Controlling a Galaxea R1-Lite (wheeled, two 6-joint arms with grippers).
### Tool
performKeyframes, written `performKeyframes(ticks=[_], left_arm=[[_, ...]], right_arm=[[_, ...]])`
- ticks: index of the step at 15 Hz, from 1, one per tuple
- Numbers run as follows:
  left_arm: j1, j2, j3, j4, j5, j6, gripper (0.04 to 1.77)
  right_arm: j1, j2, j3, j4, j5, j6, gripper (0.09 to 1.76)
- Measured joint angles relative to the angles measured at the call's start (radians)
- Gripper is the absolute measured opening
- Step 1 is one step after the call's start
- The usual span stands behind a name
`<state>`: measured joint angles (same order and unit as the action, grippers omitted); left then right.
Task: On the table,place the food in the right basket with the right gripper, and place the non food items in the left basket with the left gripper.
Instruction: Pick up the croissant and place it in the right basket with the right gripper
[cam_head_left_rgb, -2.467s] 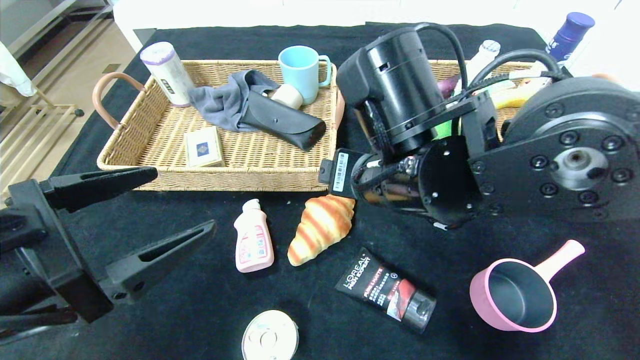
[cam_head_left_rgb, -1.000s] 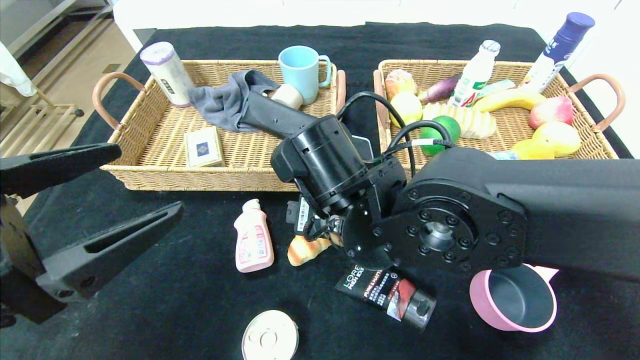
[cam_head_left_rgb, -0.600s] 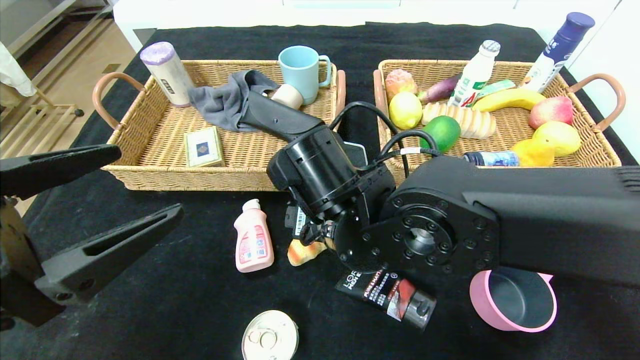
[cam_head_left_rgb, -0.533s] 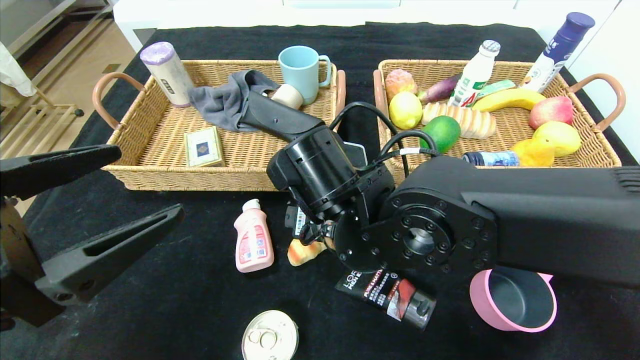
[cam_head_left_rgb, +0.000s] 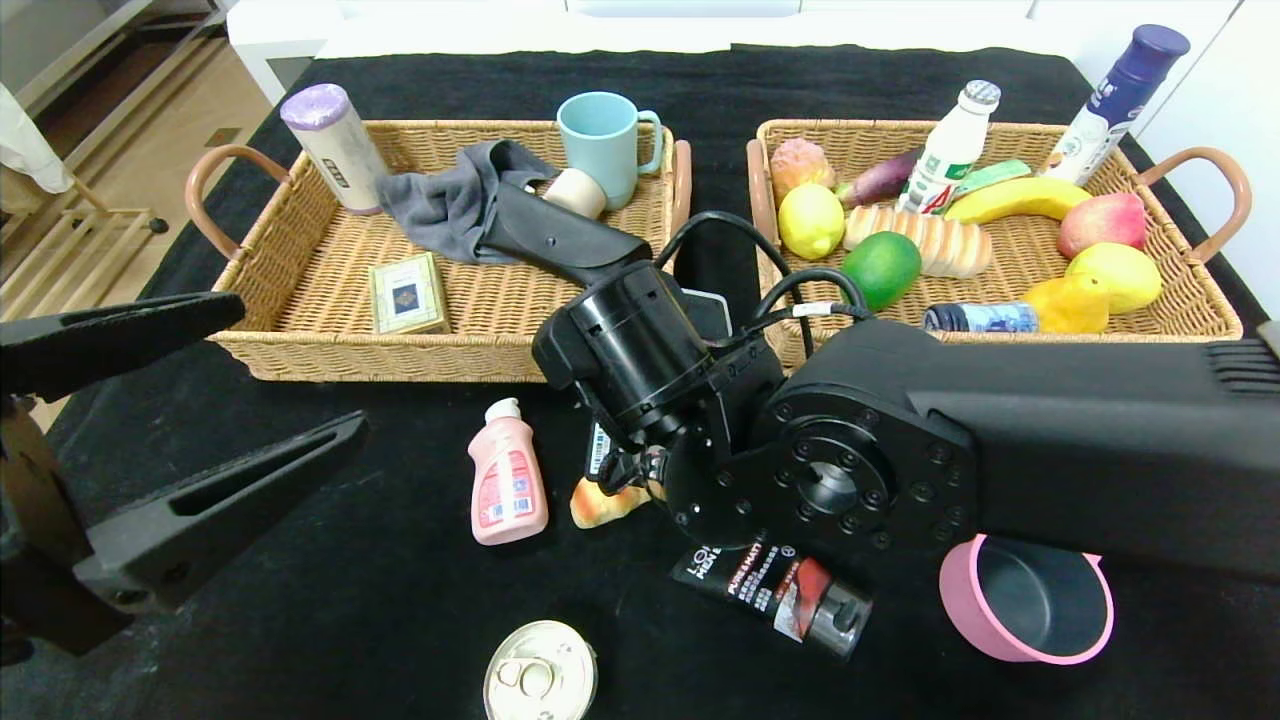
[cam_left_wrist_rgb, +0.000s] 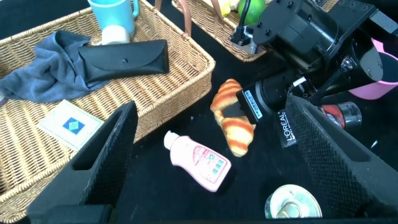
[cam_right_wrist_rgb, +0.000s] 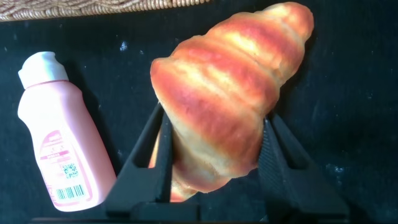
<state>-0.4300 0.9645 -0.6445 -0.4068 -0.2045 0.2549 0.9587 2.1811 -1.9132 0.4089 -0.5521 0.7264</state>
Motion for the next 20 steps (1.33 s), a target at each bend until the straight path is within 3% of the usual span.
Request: performKeyframes(ticks=[11,16,20], left_arm=[[-0.003,0.001,0.003,0.000,0.000,0.000,1.72],[-0.004,-0.008,0.000,0.002,-0.002,0.001,1.72],[-0.004,-0.015,-0.003,0.002,-0.002,0.005,1.72]], right_arm=[[0.003,-0.005,0.001,0.015,-0.001,-0.004,0.82],[0.017,-0.061,0.009,0.147,-0.044,-0.005,0.82],[0.015,-0.139,0.056,0.160,-0.045,-0.011,0.82]])
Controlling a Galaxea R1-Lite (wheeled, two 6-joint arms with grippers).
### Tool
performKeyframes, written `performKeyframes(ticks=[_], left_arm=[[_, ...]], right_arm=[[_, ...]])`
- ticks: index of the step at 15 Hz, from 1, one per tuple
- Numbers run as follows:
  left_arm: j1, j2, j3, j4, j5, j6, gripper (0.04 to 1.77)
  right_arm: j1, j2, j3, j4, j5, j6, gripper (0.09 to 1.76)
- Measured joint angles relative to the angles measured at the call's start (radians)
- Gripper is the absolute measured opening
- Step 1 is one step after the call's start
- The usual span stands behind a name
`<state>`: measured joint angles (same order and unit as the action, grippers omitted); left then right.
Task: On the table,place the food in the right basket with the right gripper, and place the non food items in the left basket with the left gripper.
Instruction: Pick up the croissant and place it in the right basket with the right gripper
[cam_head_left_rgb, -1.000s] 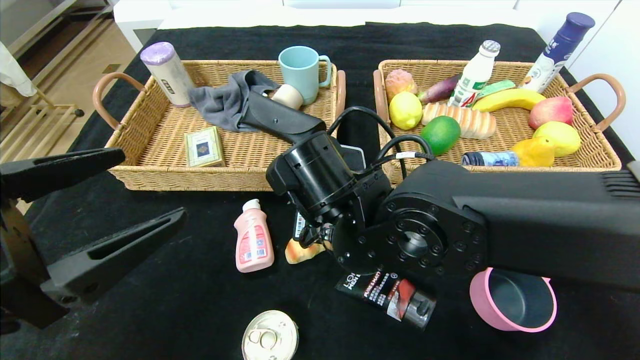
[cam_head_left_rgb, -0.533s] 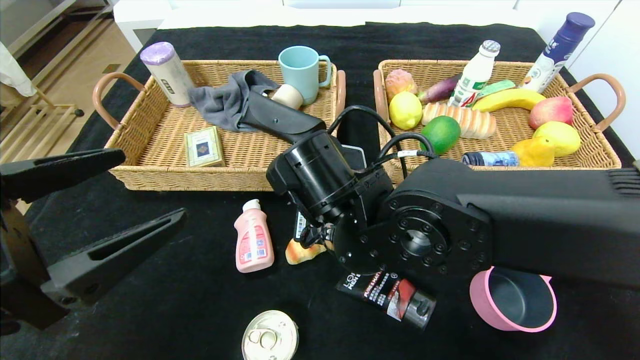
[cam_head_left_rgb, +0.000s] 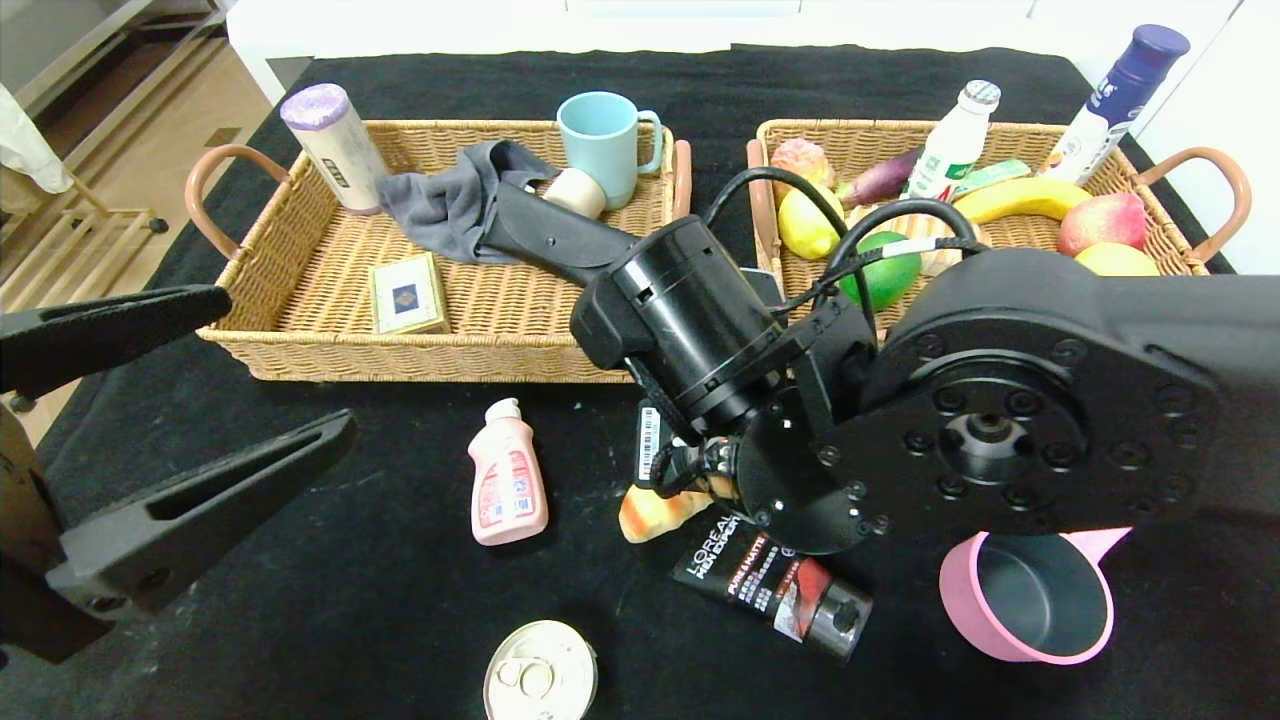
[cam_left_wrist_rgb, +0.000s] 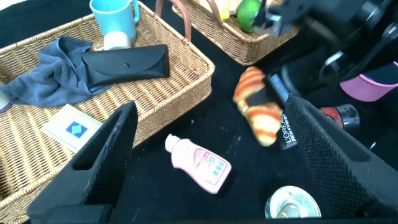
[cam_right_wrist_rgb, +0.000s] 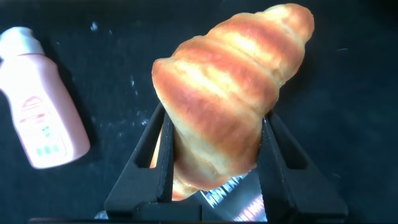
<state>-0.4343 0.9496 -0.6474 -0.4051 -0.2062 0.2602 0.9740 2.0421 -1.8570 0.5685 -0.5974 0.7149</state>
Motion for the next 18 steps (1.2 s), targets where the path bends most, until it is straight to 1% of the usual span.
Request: performKeyframes(ticks=[3,5,8,13,18], left_arm=[[0.000,0.000,0.002,0.000,0.001,0.002,1.72],[0.000,-0.005,0.003,0.000,0.001,0.013,1.72],[0.000,-0.006,0.005,0.001,0.000,0.015,1.72],[0.000,-0.002,0.009,0.001,0.000,0.016,1.72],[-0.001,0.003,0.011,0.001,0.000,0.016,1.72]], right_arm=[[-0.027,-0.080,0.034,0.004,0.000,-0.067,0.82],[-0.066,-0.137,0.043,0.005,0.000,-0.114,0.82],[-0.123,-0.200,0.054,0.007,0.001,-0.141,0.82],[-0.213,-0.248,0.055,0.000,0.002,-0.208,0.82],[-0.328,-0.260,0.019,-0.003,0.012,-0.220,0.82]])
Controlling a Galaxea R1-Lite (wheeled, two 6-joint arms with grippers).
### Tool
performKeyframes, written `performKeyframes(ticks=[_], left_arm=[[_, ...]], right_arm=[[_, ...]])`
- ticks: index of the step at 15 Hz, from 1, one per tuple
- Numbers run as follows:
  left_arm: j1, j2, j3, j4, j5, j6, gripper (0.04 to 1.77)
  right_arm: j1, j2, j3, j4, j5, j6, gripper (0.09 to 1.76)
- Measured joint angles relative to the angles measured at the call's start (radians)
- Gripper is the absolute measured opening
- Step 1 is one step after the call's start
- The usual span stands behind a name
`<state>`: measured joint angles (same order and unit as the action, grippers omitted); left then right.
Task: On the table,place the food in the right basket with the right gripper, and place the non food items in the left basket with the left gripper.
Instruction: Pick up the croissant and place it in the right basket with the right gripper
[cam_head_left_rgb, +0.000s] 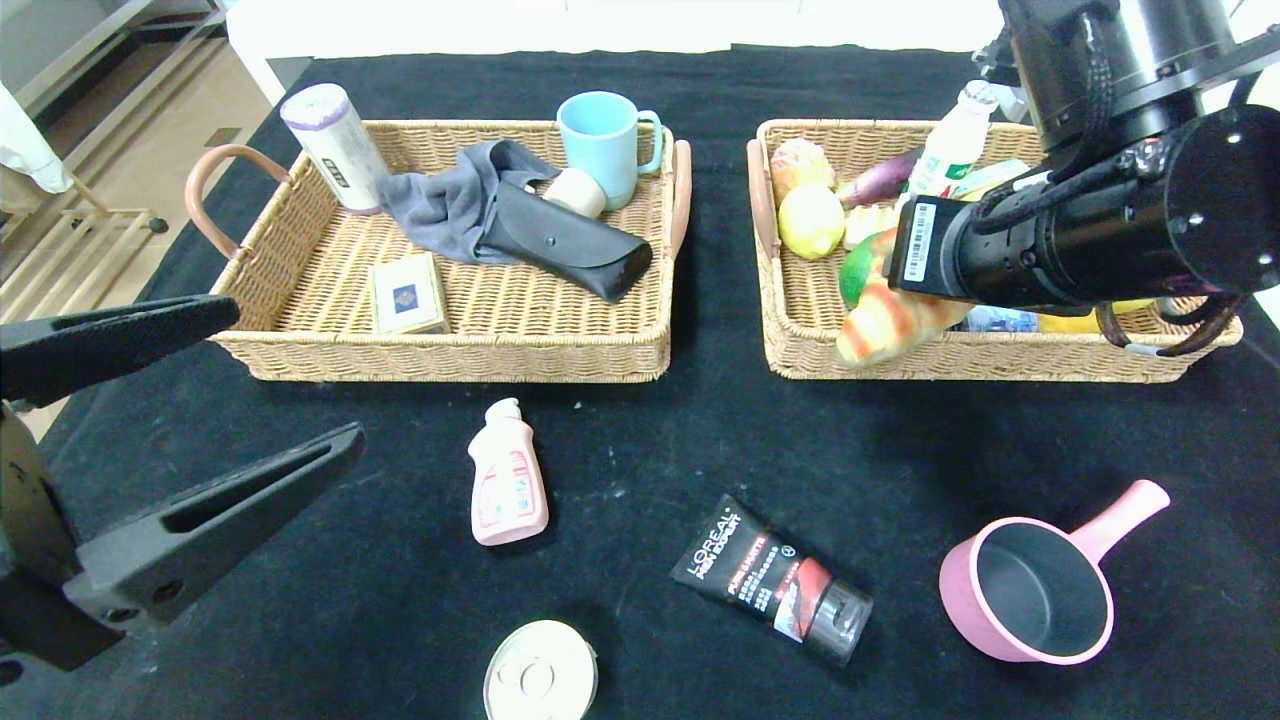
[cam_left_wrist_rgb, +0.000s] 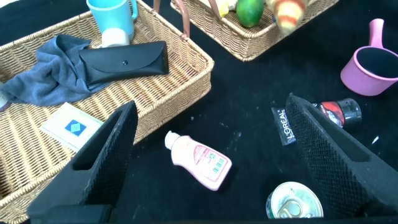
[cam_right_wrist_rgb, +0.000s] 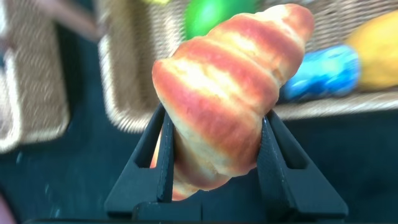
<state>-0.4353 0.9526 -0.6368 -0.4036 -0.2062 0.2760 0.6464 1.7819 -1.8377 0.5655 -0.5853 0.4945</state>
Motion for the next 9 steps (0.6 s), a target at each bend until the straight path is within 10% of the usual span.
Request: performKeyframes(ticks=[9], left_arm=[[0.000,0.003,0.002,0.000,0.000,0.000,1.72]], right_arm=[[-0.144,0.033,-0.110,-0.123,0.059,-0.060,0.82]])
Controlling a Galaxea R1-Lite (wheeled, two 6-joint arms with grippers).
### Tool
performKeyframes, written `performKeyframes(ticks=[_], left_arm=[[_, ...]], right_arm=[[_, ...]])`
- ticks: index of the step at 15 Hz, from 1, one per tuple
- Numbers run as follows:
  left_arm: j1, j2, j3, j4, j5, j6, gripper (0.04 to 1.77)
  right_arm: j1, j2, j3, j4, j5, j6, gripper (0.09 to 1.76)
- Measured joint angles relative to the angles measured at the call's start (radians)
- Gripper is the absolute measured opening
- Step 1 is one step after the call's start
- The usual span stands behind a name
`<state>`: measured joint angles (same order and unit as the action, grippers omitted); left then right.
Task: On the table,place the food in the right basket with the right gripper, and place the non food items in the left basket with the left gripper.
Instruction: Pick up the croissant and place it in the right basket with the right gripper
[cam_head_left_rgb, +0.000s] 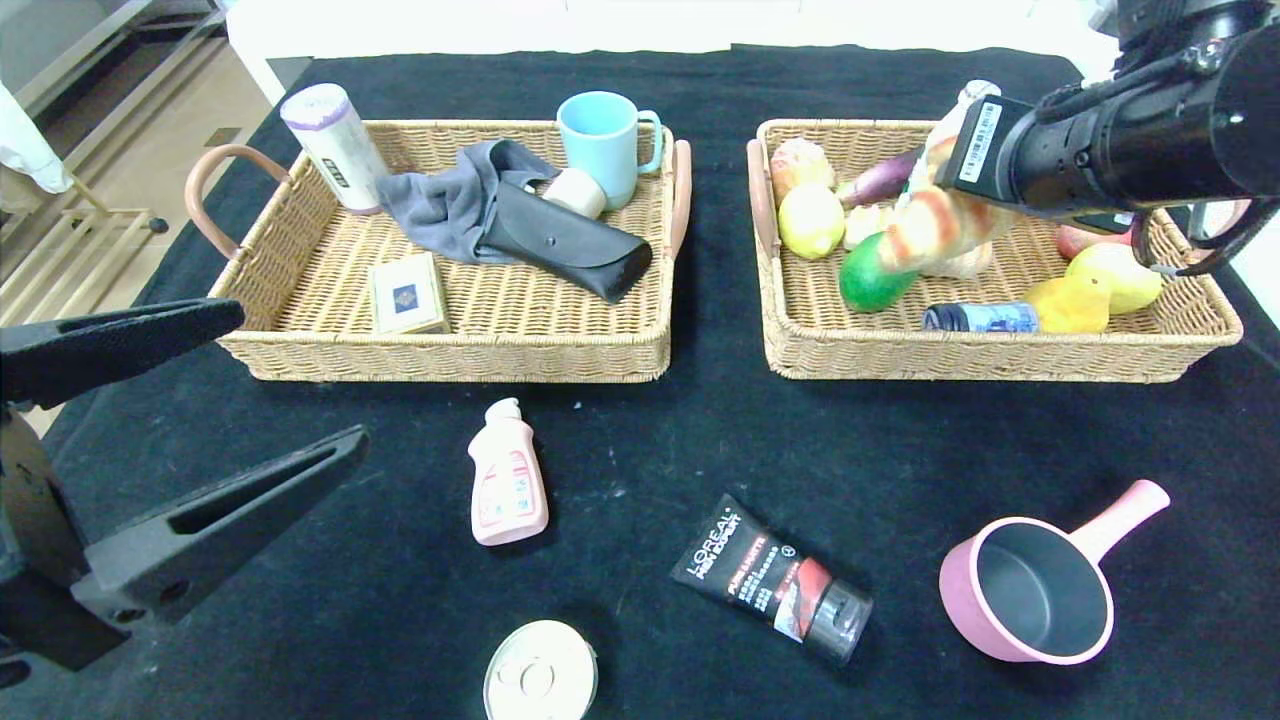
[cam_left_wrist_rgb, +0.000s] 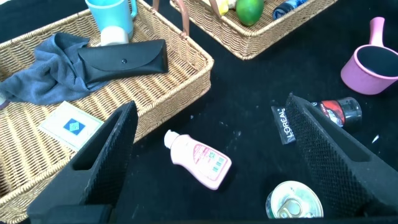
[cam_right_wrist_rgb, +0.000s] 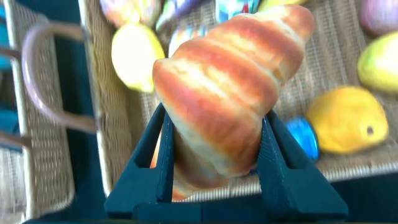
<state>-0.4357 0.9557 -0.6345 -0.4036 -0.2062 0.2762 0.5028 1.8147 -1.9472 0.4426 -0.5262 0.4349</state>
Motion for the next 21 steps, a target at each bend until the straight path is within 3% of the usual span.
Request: performKeyframes(ticks=[13,17,21], left_arm=[[0.000,0.007,0.005,0.000,0.000,0.000,1.72],[0.000,0.007,0.006,0.000,0.000,0.000,1.72],[0.000,0.006,0.006,0.000,0.000,0.002,1.72]], right_arm=[[-0.070,0.055,0.002,-0.066,0.032,-0.017,0.82],[-0.070,0.054,0.002,-0.064,0.040,-0.017,1.19],[-0.067,0.053,0.003,-0.064,0.040,-0.017,1.40]])
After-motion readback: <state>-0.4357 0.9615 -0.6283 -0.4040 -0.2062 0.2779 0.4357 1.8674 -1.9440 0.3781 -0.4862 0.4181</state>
